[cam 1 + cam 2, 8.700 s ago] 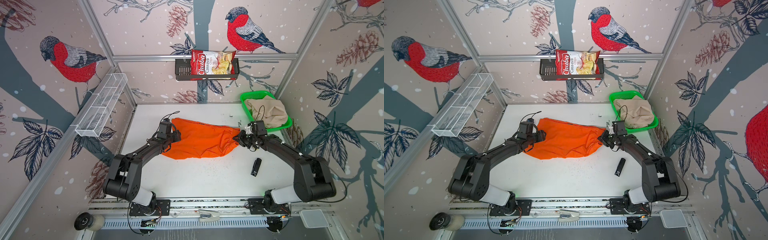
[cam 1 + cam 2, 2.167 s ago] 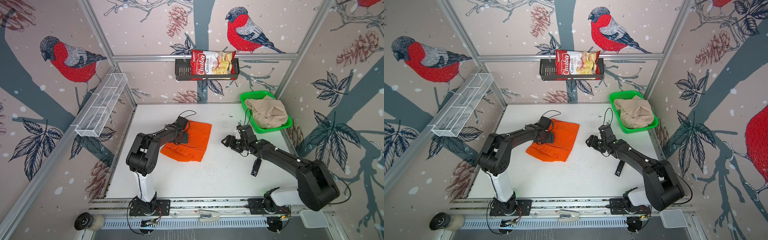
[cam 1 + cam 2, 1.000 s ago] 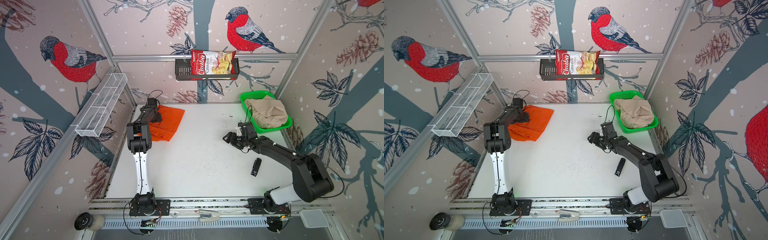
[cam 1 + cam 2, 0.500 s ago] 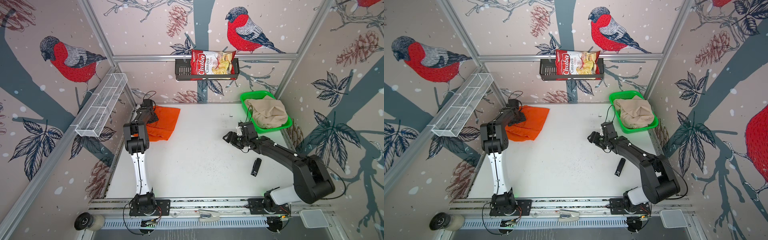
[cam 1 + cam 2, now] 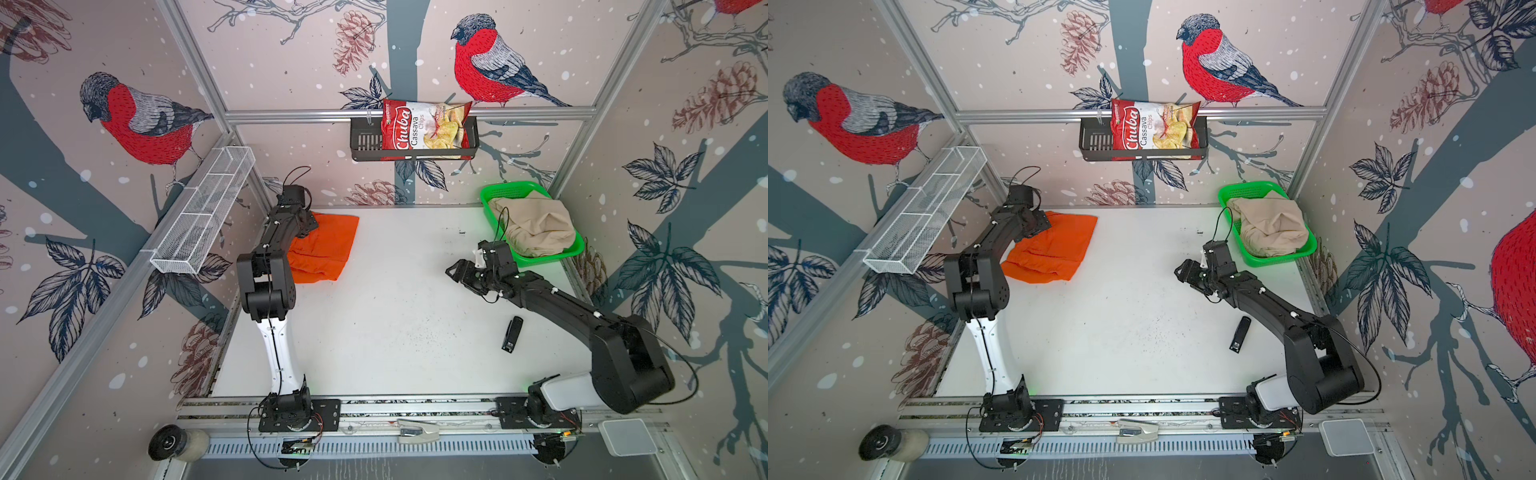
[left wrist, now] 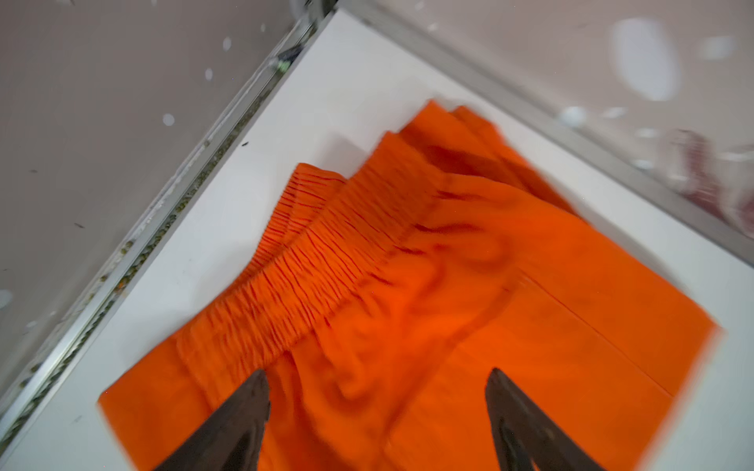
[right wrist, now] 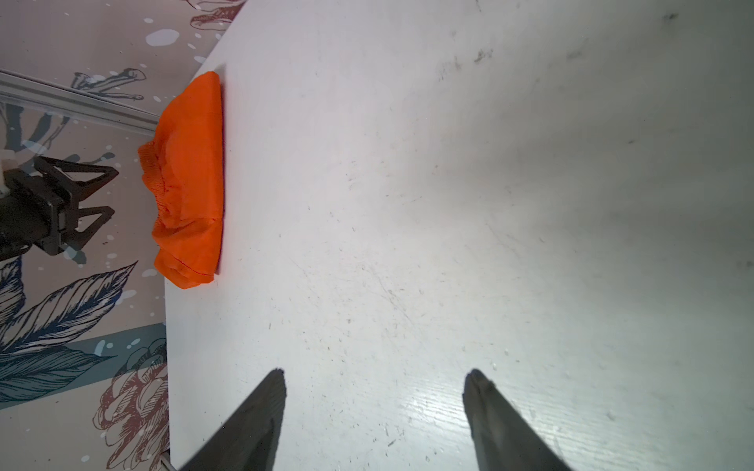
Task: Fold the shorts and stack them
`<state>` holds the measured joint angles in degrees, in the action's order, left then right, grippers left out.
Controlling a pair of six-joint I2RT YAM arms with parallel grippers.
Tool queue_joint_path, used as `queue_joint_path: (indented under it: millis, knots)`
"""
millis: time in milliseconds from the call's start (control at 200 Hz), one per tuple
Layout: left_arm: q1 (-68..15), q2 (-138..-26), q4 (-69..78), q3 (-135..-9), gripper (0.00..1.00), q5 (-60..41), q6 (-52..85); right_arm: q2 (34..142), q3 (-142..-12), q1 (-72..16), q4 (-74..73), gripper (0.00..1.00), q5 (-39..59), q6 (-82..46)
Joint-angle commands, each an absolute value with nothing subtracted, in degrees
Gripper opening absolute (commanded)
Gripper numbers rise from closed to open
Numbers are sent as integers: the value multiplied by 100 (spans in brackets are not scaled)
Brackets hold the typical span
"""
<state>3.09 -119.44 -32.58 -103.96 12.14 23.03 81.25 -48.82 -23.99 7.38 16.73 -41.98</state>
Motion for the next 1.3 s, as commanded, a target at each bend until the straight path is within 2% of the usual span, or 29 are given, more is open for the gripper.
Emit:
queue_joint_path:
  millis: [0, 190, 325, 445, 775, 1296]
  knots:
    - [66, -11308, -3340, -9988, 83, 1239, 2057, 7994, -4968, -2400, 824, 71, 1606, -4124]
    - [-198, -10014, -2824, -8174, 81, -85, 2082, 7898, -4973, -2393, 866, 70, 1617, -4127]
    - [-547, -9351, -2465, -6806, 81, -331, 2336, 7976, -4984, -2408, 883, 71, 1696, -4121]
    - [-598, -9206, -2088, -6028, 82, -514, 2552, 8022, -4991, -2435, 867, 71, 1748, -4123]
    - [-615, -9672, -1593, -5817, 82, -501, 2603, 7909, -4874, -2478, 847, 71, 1690, -4183]
    - [-615, -10618, -1395, -6548, 82, -540, 2518, 7924, -4908, -2465, 895, 71, 1636, -4166]
